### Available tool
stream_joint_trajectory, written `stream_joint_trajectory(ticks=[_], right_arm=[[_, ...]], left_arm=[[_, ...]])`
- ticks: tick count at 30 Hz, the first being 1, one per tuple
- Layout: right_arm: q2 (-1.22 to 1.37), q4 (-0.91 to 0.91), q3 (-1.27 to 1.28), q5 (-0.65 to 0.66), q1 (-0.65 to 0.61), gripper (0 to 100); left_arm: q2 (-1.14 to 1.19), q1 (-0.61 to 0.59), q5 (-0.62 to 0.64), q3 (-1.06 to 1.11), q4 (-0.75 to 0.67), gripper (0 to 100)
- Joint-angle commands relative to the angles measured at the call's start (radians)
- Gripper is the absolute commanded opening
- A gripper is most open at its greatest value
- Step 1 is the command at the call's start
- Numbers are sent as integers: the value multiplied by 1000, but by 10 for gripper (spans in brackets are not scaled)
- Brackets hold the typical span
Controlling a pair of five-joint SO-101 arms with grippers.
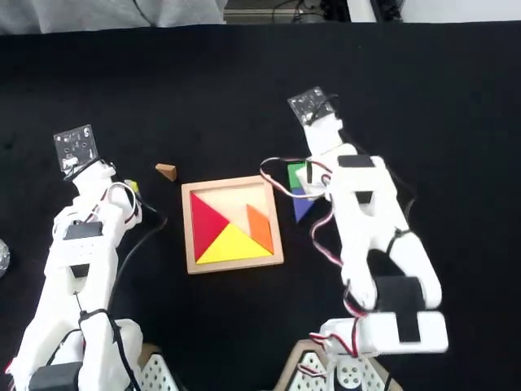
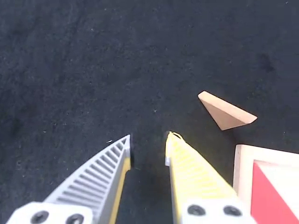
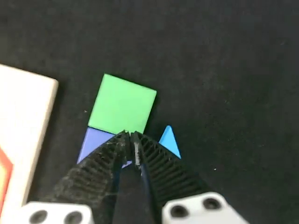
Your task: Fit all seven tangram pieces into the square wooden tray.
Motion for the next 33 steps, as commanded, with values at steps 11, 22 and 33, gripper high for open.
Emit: stream_joint_trajectory(ticks=[11,22,33], right_arm=[[266,215,-309,17,83,11],[24,404,-81,187,55,11],[-397,422,33,353,-21,12]], left_arm=[[-18,8,-12,-7,-20,134],[-18,8,-12,-8,-20,134],[-18,8,-14,-8,-20,134]])
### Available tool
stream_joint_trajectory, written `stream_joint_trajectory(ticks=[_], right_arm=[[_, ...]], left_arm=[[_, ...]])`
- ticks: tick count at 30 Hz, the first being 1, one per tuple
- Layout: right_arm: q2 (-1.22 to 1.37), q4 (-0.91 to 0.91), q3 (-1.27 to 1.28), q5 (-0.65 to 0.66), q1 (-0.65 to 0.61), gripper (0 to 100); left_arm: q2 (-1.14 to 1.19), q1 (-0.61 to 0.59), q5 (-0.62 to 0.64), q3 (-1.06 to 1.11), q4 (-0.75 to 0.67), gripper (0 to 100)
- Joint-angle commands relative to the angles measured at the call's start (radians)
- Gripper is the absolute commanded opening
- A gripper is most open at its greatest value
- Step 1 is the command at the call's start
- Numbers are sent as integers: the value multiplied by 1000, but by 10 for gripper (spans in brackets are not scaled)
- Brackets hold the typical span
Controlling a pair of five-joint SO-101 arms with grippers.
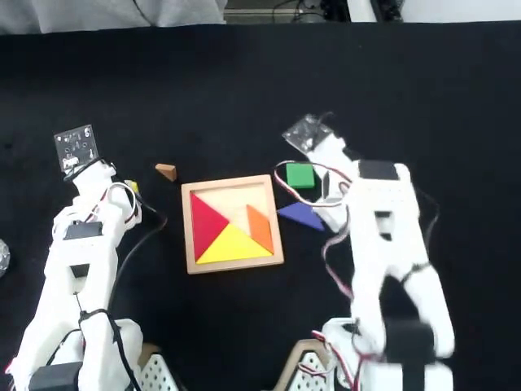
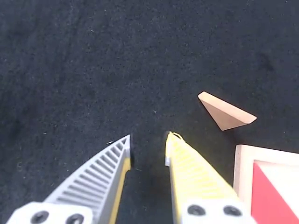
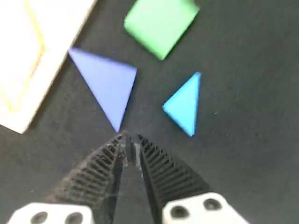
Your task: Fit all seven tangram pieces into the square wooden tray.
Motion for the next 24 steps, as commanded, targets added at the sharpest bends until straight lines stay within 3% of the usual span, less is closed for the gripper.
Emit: stream_joint_trajectory(ticks=[1,8,17,24], right_arm=[[-48,41,-39,14,-89,18],[219,81,-143,64,-183,273],[463,6,-257,120,-144,251],[507,-28,-262,193,-141,250]], left_arm=[[-18,8,-6,-8,-20,134],[-17,8,-6,-8,-20,134],[-17,7,-6,-8,-26,134],[-17,7,-6,30,-114,134]])
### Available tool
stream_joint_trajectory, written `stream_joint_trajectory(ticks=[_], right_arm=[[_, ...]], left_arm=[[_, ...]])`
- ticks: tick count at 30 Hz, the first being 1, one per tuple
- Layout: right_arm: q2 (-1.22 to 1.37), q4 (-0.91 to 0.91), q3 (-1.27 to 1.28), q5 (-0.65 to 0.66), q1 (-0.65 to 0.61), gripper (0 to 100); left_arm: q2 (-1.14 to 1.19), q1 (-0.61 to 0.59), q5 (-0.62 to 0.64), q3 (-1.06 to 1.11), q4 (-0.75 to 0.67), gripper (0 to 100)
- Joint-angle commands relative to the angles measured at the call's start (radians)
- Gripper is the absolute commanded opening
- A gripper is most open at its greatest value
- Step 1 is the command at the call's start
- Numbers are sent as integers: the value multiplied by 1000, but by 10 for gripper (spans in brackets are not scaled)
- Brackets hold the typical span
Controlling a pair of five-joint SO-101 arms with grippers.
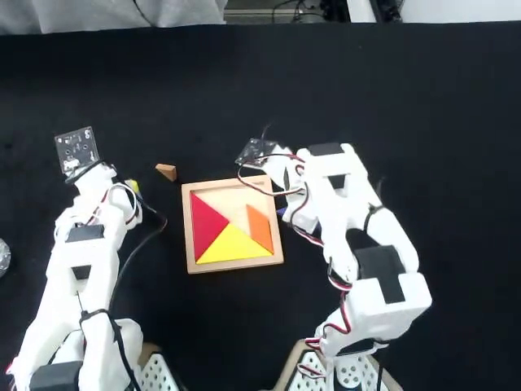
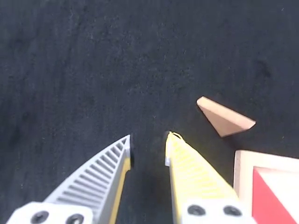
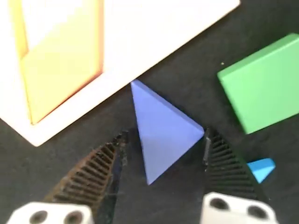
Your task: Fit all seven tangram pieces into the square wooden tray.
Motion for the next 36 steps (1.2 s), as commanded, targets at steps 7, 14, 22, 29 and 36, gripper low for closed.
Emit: stream_joint_trajectory(ticks=[7,14,22,29,36], right_arm=[[2,-57,-51,117,12,251],[4,-57,-48,132,12,248],[4,-63,-21,132,12,247],[4,-61,-19,132,14,157],[-64,37,-90,124,23,170]], left_arm=[[-17,7,-6,-4,-37,134],[-17,7,-6,-4,-38,134],[-17,7,-6,-4,-38,134],[-17,7,-6,-4,-38,134],[-17,7,-6,-4,-37,134]])
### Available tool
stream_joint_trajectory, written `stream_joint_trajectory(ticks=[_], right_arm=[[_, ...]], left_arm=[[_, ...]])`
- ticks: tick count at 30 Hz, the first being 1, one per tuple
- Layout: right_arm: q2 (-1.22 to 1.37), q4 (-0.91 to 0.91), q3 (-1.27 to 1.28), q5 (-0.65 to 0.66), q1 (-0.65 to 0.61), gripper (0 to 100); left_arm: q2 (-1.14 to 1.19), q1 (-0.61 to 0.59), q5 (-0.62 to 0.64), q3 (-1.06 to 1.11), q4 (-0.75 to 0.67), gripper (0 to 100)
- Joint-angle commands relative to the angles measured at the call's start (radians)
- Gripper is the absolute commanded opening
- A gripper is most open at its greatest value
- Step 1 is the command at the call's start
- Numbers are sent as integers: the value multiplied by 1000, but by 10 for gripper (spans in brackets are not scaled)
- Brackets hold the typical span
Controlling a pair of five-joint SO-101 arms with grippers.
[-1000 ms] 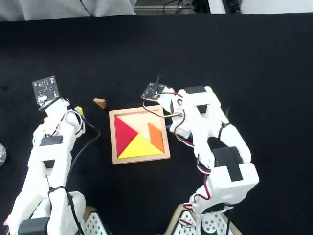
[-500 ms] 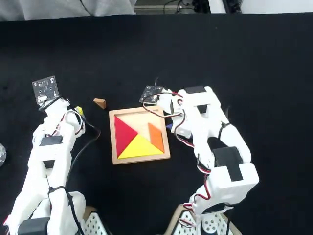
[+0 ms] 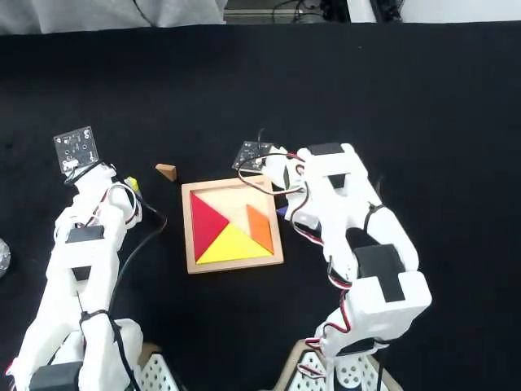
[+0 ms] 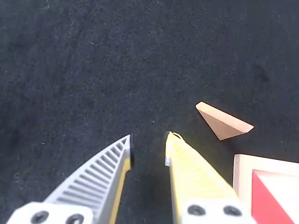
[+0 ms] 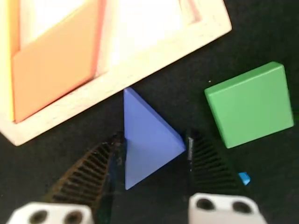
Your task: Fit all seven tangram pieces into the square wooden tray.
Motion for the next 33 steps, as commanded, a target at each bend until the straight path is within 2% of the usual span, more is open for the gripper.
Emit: stream_joint_trajectory(ticks=[1,5,8,14,19,26,33], right_arm=[[-99,104,-111,-12,21,170],[-183,155,-209,-158,8,171],[-180,155,-213,-242,-71,172],[-113,40,-249,-462,-180,170],[-1,35,-331,-471,-221,171],[157,34,-430,-471,-218,173],[186,37,-437,-479,-222,174]], left_arm=[[-17,7,-6,-8,-18,134],[-17,7,-6,-8,-18,134],[-17,10,-6,-8,-18,134],[-17,16,-6,7,-20,134],[-17,13,-6,7,-18,134],[-17,15,-6,8,-17,134],[-17,16,-6,8,-17,134]])
